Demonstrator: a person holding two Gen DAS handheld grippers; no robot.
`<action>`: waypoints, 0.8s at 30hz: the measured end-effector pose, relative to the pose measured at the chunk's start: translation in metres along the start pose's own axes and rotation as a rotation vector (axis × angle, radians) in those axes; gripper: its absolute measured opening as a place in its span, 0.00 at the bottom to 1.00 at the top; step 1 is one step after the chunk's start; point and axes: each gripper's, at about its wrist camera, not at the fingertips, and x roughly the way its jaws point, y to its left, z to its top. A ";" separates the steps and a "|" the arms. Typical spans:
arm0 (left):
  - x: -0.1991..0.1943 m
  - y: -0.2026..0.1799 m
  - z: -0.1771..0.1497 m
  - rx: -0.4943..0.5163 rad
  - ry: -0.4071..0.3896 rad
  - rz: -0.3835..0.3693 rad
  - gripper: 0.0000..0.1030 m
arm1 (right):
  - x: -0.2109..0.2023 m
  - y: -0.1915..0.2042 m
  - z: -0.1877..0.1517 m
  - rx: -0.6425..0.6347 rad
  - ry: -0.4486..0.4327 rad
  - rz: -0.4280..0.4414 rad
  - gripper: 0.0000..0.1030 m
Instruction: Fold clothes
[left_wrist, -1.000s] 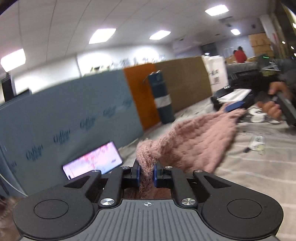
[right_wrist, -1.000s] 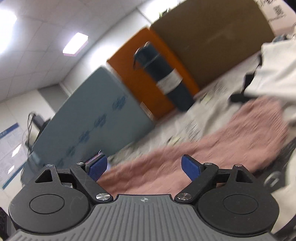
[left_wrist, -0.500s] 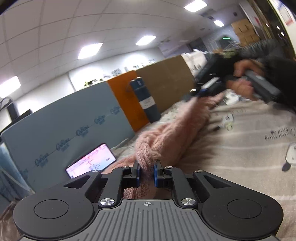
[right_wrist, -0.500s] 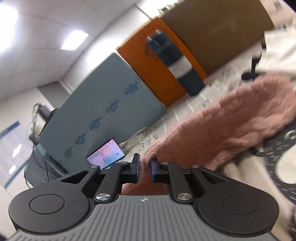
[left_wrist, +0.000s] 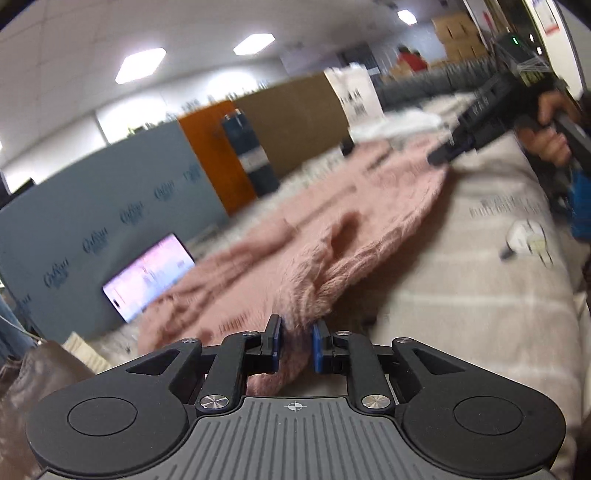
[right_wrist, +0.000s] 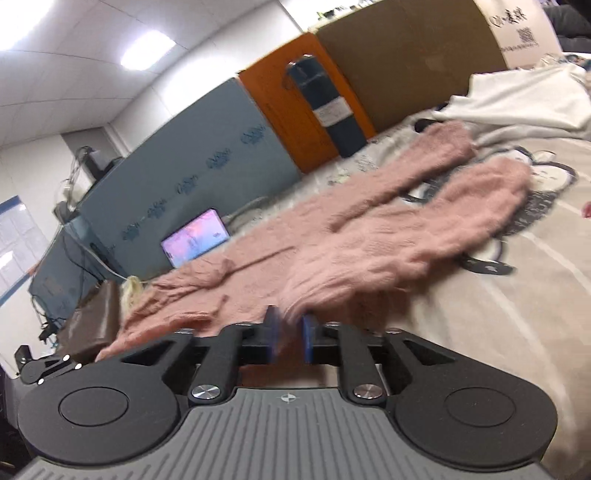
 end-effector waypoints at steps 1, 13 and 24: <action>-0.002 0.000 -0.002 -0.002 0.011 -0.012 0.23 | -0.005 -0.003 0.002 0.001 -0.022 -0.034 0.51; -0.012 0.022 0.009 -0.234 -0.170 0.151 0.85 | 0.011 -0.085 0.065 0.049 -0.167 -0.457 0.52; 0.022 0.018 0.007 -0.213 0.028 0.132 0.89 | 0.018 -0.087 0.072 -0.150 -0.126 -0.621 0.07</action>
